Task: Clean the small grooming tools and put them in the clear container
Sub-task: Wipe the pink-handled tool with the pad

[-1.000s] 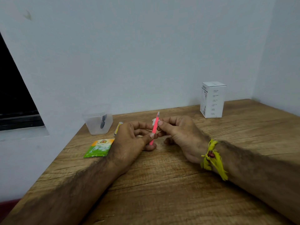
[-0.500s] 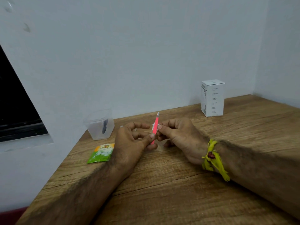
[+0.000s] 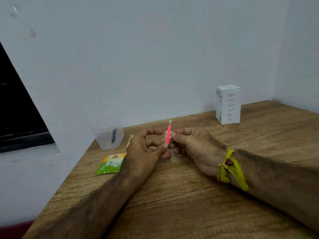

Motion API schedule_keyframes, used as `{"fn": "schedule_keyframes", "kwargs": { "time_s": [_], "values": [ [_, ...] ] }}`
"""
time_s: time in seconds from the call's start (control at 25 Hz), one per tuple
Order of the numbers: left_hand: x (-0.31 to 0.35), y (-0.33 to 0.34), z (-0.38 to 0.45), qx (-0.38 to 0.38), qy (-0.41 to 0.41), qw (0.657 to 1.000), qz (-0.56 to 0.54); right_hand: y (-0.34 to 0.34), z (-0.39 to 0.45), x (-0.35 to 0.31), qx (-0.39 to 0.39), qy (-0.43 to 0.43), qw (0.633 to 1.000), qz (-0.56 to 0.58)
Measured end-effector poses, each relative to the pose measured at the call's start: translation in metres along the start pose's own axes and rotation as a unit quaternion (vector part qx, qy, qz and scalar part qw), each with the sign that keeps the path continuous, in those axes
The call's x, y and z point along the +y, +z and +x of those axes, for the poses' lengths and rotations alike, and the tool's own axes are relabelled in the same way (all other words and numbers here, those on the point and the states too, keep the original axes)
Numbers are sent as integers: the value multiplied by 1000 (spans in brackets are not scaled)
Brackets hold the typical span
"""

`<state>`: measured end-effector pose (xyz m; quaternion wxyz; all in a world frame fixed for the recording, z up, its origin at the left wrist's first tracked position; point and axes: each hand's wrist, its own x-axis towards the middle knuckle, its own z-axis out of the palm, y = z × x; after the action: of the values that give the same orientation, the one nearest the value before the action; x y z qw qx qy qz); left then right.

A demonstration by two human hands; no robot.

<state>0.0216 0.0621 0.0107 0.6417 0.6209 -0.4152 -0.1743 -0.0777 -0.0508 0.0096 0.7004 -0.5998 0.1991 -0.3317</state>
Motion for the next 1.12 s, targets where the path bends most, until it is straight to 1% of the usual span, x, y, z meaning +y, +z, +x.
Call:
{"fn": "schedule_keyframes", "kwargs": {
  "time_s": [0.04, 0.2, 0.32, 0.48, 0.68, 0.8, 0.92, 1.0, 1.12],
  "values": [
    [0, 0, 0, 3, -4, 1000, 0, 0, 0, 1, -5, -3, 1000, -6],
    [-2, -2, 1, 11, -15, 1000, -10, -1, 1, 2, -17, -35, 995, -90],
    [-2, -3, 2, 5, 3, 1000, 2, -3, 2, 0, -20, -21, 997, -72],
    [-5, -3, 2, 21, 20, 1000, 11, -1, 0, 0, -25, -6, 999, -41],
    [-5, -3, 1, 21, 28, 999, 21, 2, -3, 3, -14, -32, 994, -100],
    [-6, -4, 1, 13, 28, 999, 26, 5, -4, 1, -21, -29, 993, -111],
    [-6, -3, 2, -4, 26, 1000, 14, 1, -5, -3, -16, -16, 995, -102],
    [-5, -2, 3, -15, 26, 999, 16, -1, -3, -4, 9, -17, 997, -69],
    [-5, -1, 2, -7, 30, 999, 21, 0, -2, -4, 42, -12, 999, -11]
  ]
}}
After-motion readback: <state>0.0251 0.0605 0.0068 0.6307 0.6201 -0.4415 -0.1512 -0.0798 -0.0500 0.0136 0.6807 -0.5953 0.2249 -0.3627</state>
